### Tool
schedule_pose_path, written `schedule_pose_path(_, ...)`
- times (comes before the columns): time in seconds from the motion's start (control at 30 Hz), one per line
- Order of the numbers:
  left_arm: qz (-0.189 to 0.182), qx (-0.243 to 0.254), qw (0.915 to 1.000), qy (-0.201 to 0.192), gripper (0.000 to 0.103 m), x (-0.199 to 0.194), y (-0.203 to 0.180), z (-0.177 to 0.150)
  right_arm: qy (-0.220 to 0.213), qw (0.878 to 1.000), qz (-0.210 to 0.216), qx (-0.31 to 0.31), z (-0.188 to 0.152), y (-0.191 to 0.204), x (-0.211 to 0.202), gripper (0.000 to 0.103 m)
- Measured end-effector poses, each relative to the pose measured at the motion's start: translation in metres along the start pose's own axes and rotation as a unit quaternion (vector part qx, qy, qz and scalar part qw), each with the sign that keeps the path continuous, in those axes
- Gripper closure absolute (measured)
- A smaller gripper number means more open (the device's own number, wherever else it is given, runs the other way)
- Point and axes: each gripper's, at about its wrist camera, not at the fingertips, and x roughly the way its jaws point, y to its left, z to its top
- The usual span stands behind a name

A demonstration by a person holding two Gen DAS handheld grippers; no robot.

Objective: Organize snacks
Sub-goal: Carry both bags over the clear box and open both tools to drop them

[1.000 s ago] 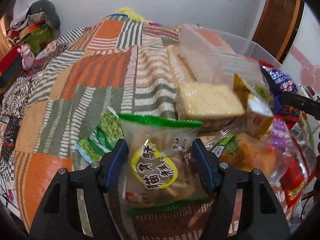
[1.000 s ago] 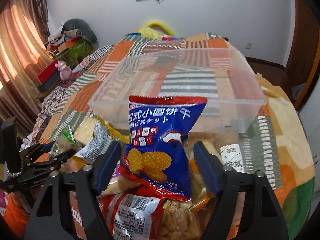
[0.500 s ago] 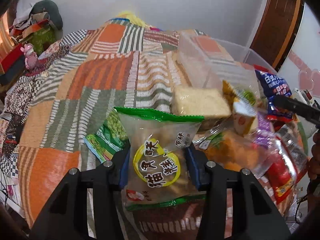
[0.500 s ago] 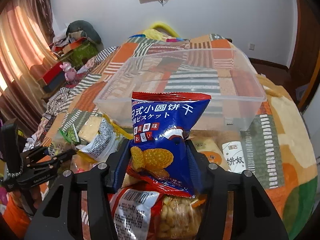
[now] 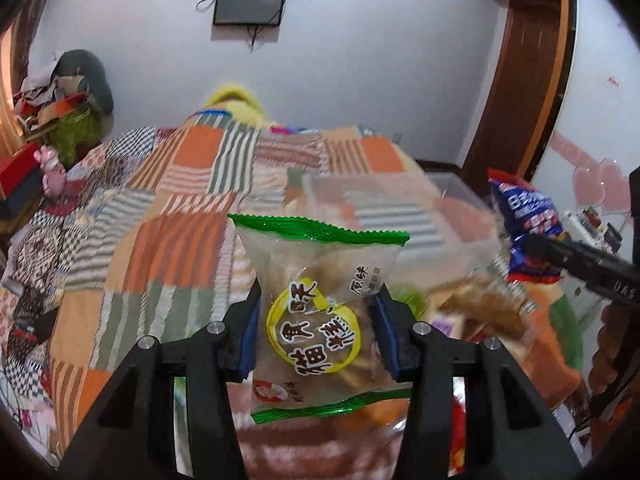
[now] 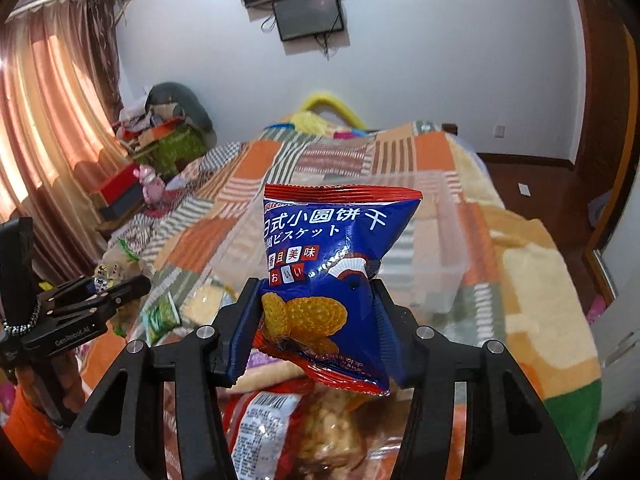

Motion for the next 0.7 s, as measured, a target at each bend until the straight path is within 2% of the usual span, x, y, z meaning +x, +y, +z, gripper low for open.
schedule_pose_path(0.27,-0.027,-0.001,0.9995,-0.018,0.055,0.024,-0.031,0.046,-0.029,0.999,-0.011,0.013,0.019,-0.017,0.004,0.053)
schedule_pose_path(0.4,-0.020,0.000,0.9996,-0.021,0.055,0.045,-0.040,0.063,-0.036,0.999,-0.025,0.009,0.029,-0.022,0.012,0.053)
schedule_pose_path(0.57,-0.012,0.005,0.9999,-0.004,0.055,0.079,-0.050,0.076,-0.024,0.999,-0.029,0.017,0.039,-0.033,0.033,0.053)
schedule_pose_path(0.7,0.015,0.002,0.9996,0.025,0.055,0.111,-0.053,0.082,-0.003,0.999,-0.028,0.019,0.039,-0.034,0.050,0.053)
